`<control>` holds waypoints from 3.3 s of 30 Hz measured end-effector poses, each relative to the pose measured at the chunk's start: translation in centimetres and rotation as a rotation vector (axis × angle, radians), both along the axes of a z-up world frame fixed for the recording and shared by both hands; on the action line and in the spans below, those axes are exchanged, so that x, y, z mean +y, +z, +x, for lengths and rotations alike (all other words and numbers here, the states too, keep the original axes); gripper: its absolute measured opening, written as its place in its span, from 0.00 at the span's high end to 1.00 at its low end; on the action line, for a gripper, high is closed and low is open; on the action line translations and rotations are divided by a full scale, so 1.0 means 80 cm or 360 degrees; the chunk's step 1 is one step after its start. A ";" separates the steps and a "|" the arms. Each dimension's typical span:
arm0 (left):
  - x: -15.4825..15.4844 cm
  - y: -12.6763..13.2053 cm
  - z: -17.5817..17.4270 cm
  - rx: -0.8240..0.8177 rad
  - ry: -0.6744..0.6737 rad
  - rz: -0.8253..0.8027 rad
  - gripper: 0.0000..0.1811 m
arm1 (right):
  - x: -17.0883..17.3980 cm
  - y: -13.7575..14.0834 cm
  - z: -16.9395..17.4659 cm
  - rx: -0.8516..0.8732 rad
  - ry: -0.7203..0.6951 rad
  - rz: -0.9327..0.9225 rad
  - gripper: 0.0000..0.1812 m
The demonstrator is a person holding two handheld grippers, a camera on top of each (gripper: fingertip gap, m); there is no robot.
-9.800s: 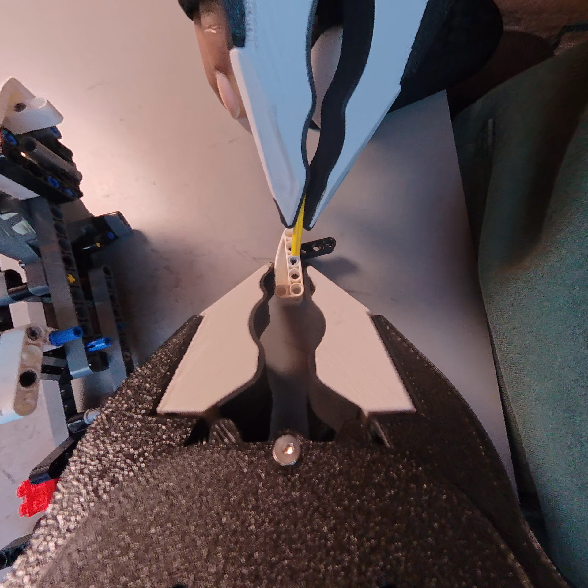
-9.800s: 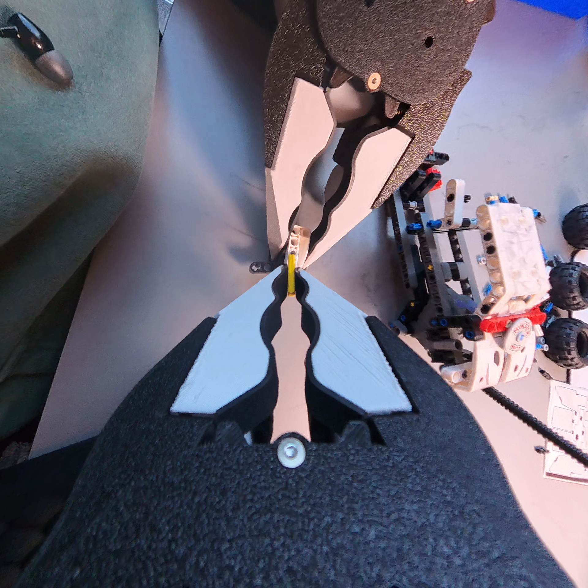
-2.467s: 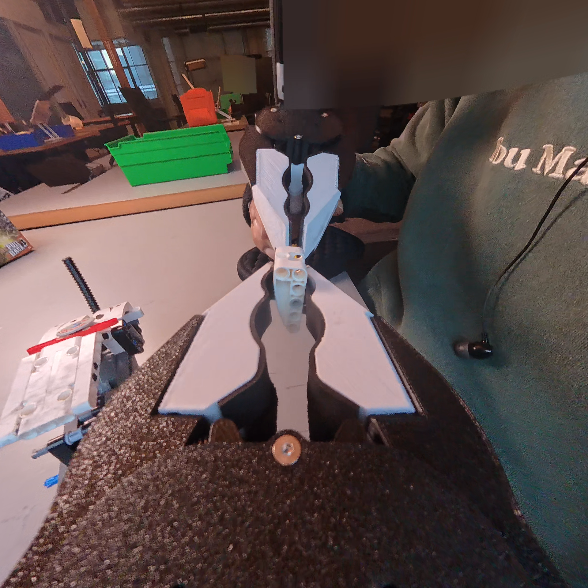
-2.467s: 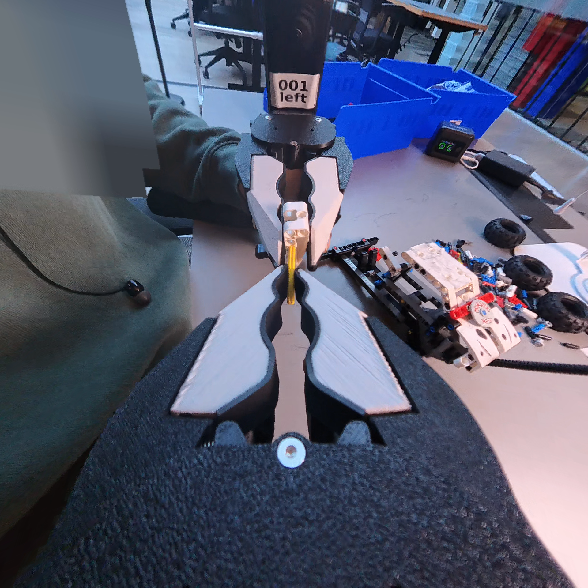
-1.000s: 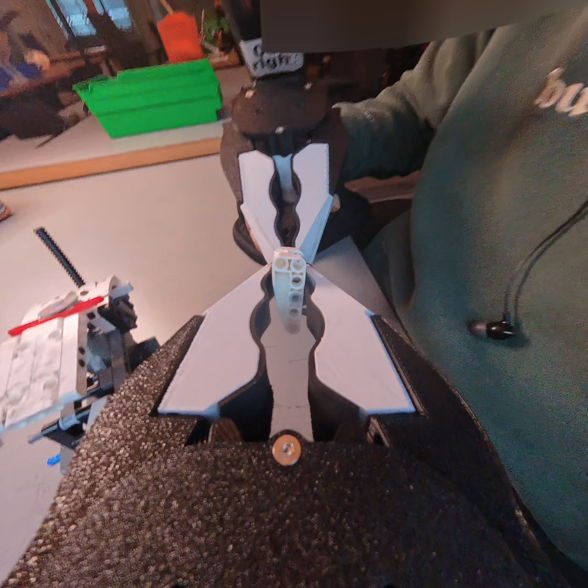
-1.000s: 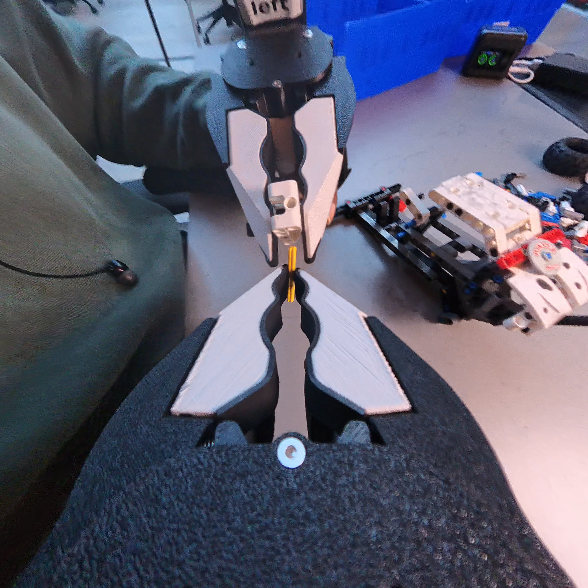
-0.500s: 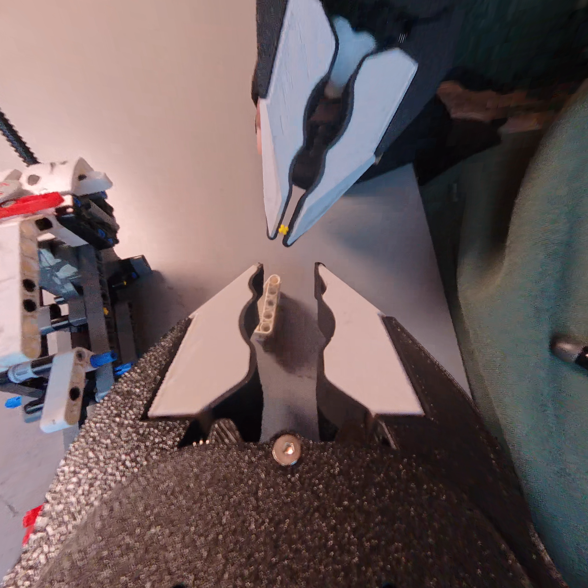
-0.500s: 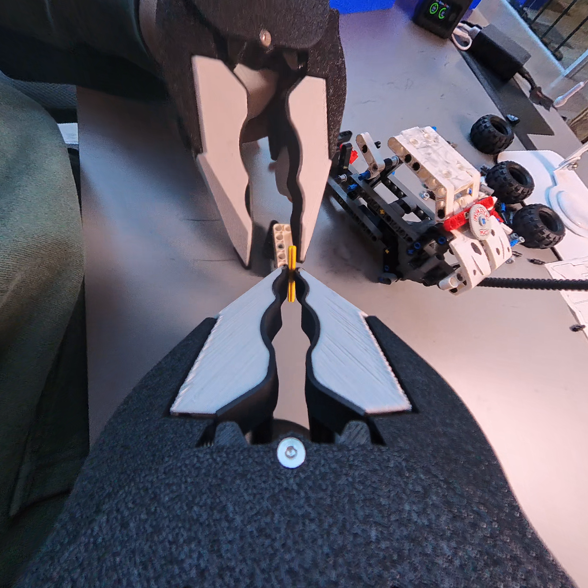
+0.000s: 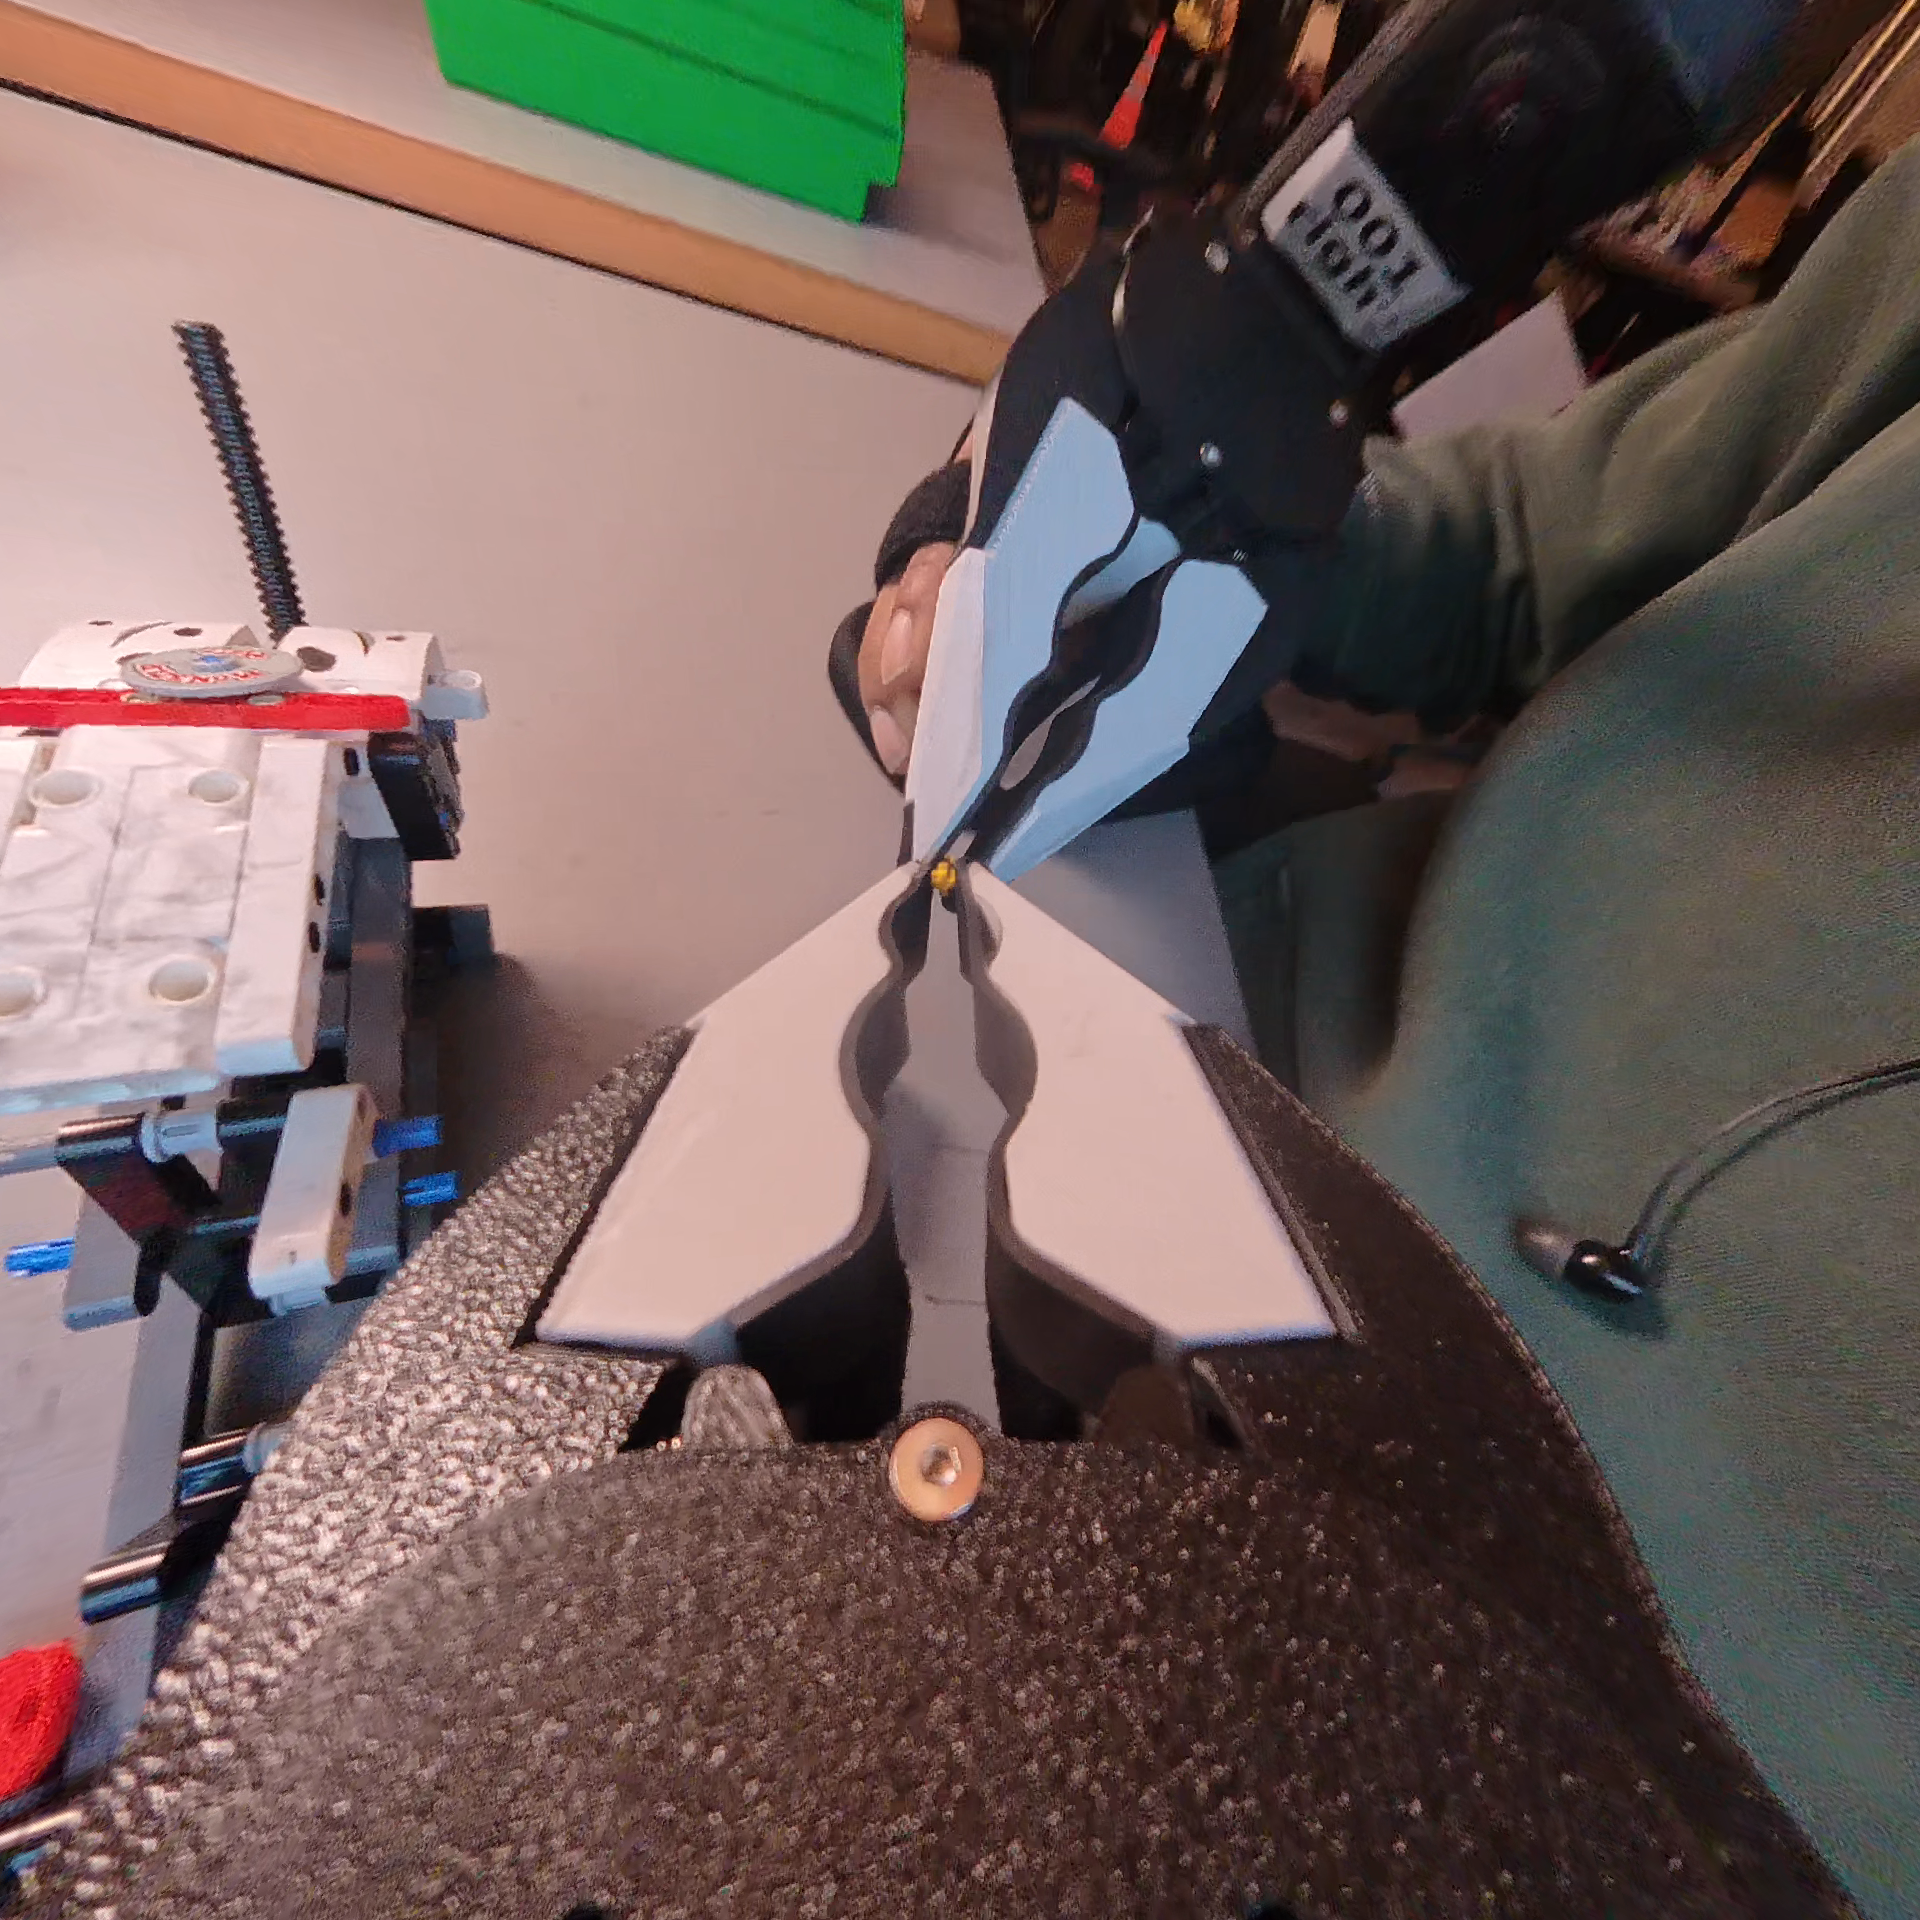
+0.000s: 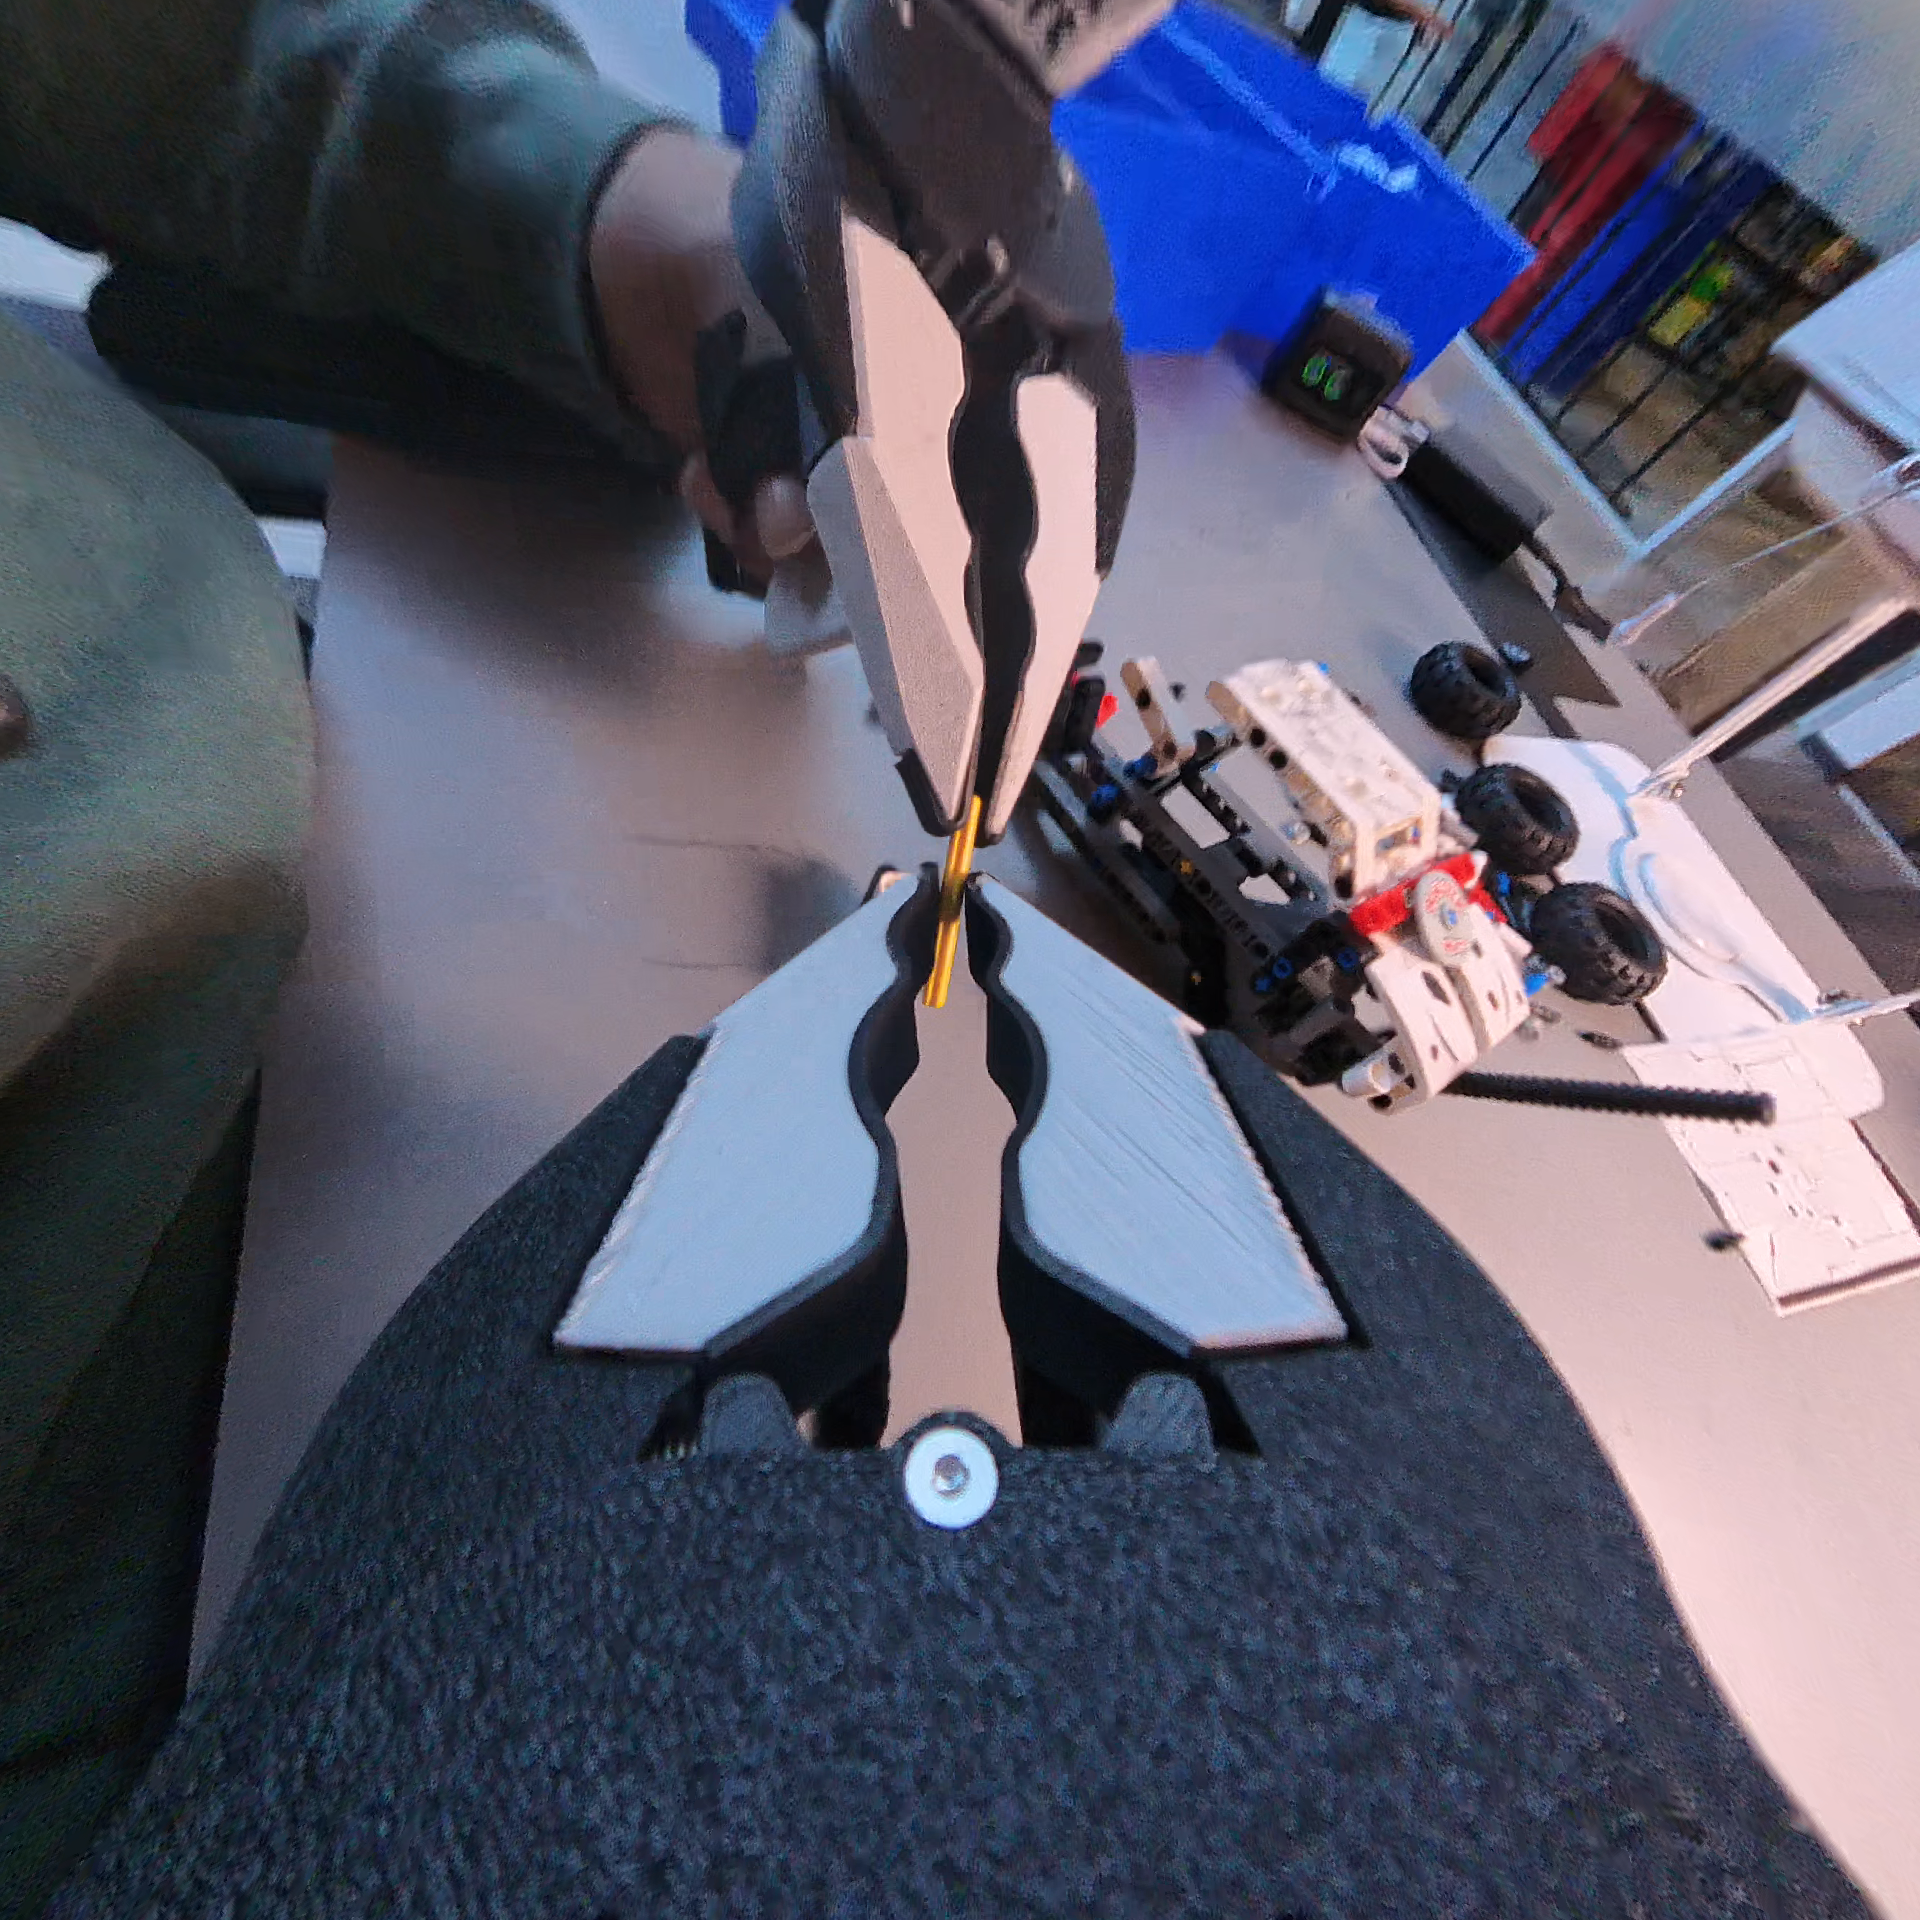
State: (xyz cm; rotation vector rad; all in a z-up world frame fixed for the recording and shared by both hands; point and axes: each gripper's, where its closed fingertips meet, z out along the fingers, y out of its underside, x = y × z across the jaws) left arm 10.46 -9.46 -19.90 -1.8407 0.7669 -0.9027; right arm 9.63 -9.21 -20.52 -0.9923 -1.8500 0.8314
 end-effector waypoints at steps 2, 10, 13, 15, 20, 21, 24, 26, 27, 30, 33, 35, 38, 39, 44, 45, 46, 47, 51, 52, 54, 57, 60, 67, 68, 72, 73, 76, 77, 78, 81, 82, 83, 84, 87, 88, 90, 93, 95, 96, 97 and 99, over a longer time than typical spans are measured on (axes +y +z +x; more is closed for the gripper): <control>-0.005 0.019 -0.001 -0.0213 -0.0041 -0.0032 0.98 | -0.006 0.021 0.002 0.0158 0.0055 -0.0114 0.98; -0.006 0.055 -0.012 -0.0711 -0.0090 -0.0150 0.98 | -0.009 0.046 -0.006 0.0417 0.0070 -0.0178 0.94; -0.006 0.055 -0.013 -0.0723 -0.0090 -0.0149 0.98 | -0.003 0.052 -0.008 0.0456 0.0032 -0.0174 0.99; -0.005 0.055 -0.013 -0.0737 -0.0082 -0.0157 0.98 | -0.001 0.056 -0.008 0.0468 0.0028 -0.0204 0.98; -0.004 0.050 -0.015 -0.0724 -0.0069 -0.0180 0.98 | -0.002 0.056 -0.009 0.0476 0.0030 -0.0204 0.98; -0.004 0.049 -0.015 -0.0723 -0.0065 -0.0185 0.98 | -0.003 0.057 -0.009 0.0476 0.0035 -0.0205 0.98; 0.001 0.042 -0.016 -0.0647 -0.0010 -0.0170 0.97 | 0.002 0.049 -0.010 0.0389 0.0021 -0.0203 0.99; 0.003 0.039 -0.017 -0.0573 0.0037 -0.0129 0.97 | 0.004 0.046 -0.011 0.0367 0.0006 -0.0233 0.99; 0.006 0.036 -0.018 -0.0528 0.0075 -0.0113 0.97 | 0.007 0.043 -0.012 0.0349 -0.0017 -0.0232 0.99; 0.016 0.023 -0.026 -0.0343 0.0208 -0.0053 0.96 | 0.017 0.032 -0.015 0.0280 -0.0095 -0.0192 0.98; 0.023 0.011 -0.035 -0.0155 0.0311 0.0017 0.94 | 0.021 0.023 -0.015 0.0206 -0.0105 -0.0185 0.98; 0.024 0.005 -0.036 -0.0071 0.0325 0.0033 0.93 | 0.022 0.017 -0.014 0.0150 -0.0095 -0.0156 0.98; 0.026 -0.006 -0.044 0.0120 0.0355 0.0064 0.92 | 0.028 -0.008 -0.009 -0.0032 -0.0072 -0.0039 0.98; 0.024 -0.012 -0.045 0.0194 0.0333 0.0066 0.90 | 0.030 -0.017 -0.006 -0.0098 -0.0055 0.0001 0.98; 0.006 -0.057 -0.034 0.0536 0.0156 -0.0023 0.82 | 0.032 -0.036 0.007 -0.0279 0.0040 0.0034 0.98; 0.004 -0.065 -0.033 0.0602 0.0133 -0.0037 0.80 | 0.030 -0.037 0.007 -0.0296 0.0060 0.0046 0.98; 0.002 -0.071 -0.030 0.0640 0.0103 -0.0050 0.79 | 0.026 -0.038 0.007 -0.0321 0.0082 0.0061 0.98; 0.000 -0.075 -0.026 0.0655 0.0075 -0.0063 0.79 | 0.023 -0.040 0.007 -0.0343 0.0102 0.0071 0.98; -0.003 -0.087 -0.019 0.0715 0.0021 -0.0101 0.85 | 0.013 -0.045 0.005 -0.0464 0.0183 0.0134 0.99; -0.002 -0.088 -0.019 0.0735 0.0028 -0.0088 0.86 | 0.012 -0.046 0.004 -0.0490 0.0202 0.0160 0.99; -0.003 -0.086 -0.016 0.0757 0.0030 -0.0049 0.87 | 0.011 -0.046 0.003 -0.0523 0.0230 0.0183 0.99; -0.005 -0.080 -0.016 0.0753 0.0033 -0.0025 0.87 | 0.007 -0.047 0.002 -0.0551 0.0262 0.0178 0.99; -0.003 -0.069 -0.022 0.0730 0.0075 0.0034 0.90 | 0.002 -0.053 0.003 -0.0584 0.0276 0.0200 0.98; -0.009 -0.071 -0.026 0.0748 0.0051 0.0029 0.88 | 0.013 -0.054 0.007 -0.0575 0.0192 0.0238 0.99; -0.008 -0.076 -0.027 0.0758 0.0054 -0.0008 0.86 | 0.016 -0.053 0.009 -0.0575 0.0176 0.0240 0.99; -0.005 -0.083 -0.025 0.0791 0.0067 -0.0034 0.91 | 0.021 -0.047 0.012 -0.0513 0.0127 0.0214 0.99; -0.002 -0.083 -0.026 0.0809 0.0088 -0.0025 0.91 | 0.024 -0.044 0.012 -0.0488 0.0095 0.0200 0.99; 0.006 -0.083 -0.032 0.0800 0.0155 -0.0042 0.91 | 0.046 -0.034 0.012 -0.0394 -0.0072 0.0105 0.98; 0.008 -0.083 -0.034 0.0787 0.0178 -0.0052 0.90 | 0.054 -0.032 0.013 -0.0369 -0.0135 0.0057 0.98; 0.011 -0.083 -0.037 0.0783 0.0203 -0.0050 0.89 | 0.063 -0.030 0.015 -0.0340 -0.0195 0.0010 0.98; 0.018 -0.064 -0.042 0.0688 0.0274 0.0026 0.87 | 0.089 -0.022 0.020 -0.0245 -0.0382 -0.0102 0.98; 0.021 -0.051 -0.046 0.0633 0.0321 0.0071 0.87 | 0.099 -0.020 0.023 -0.0210 -0.0450 -0.0138 0.98; 0.026 -0.036 -0.054 0.0575 0.0389 0.0127 0.86 | 0.110 -0.018 0.026 -0.0182 -0.0524 -0.0173 0.98; 0.029 -0.021 -0.064 0.0517 0.0463 0.0183 0.85 | 0.120 -0.018 0.030 -0.0166 -0.0581 -0.0206 0.98; 0.039 0.021 -0.115 0.0372 0.0780 0.0319 0.84 | 0.151 -0.024 0.041 -0.0154 -0.0747 -0.0282 0.98; 0.042 0.027 -0.138 0.0347 0.0910 0.0316 0.82 | 0.163 -0.026 0.042 -0.0164 -0.0813 -0.0314 0.98; 0.047 0.031 -0.185 0.0319 0.1143 0.0282 0.80 | 0.179 -0.030 0.035 -0.0212 -0.0850 -0.0350 0.98; 0.049 0.027 -0.233 0.0260 0.1356 0.0194 0.76 | 0.222 -0.038 0.011 -0.0269 -0.0953 -0.0197 0.98; 0.050 0.022 -0.255 0.0283 0.1450 0.0178 0.74 | 0.246 -0.043 -0.013 -0.0267 -0.0973 -0.0234 0.98; 0.049 0.017 -0.265 0.0317 0.1493 0.0163 0.73 | 0.258 -0.048 -0.024 -0.0282 -0.0987 -0.0263 0.98; 0.049 0.012 -0.275 0.0354 0.1532 0.0144 0.72 | 0.272 -0.056 -0.032 -0.0316 -0.1013 -0.0271 0.98; 0.049 0.001 -0.290 0.0408 0.1587 0.0101 0.70 | 0.293 -0.078 -0.040 -0.0421 -0.1049 -0.0236 0.98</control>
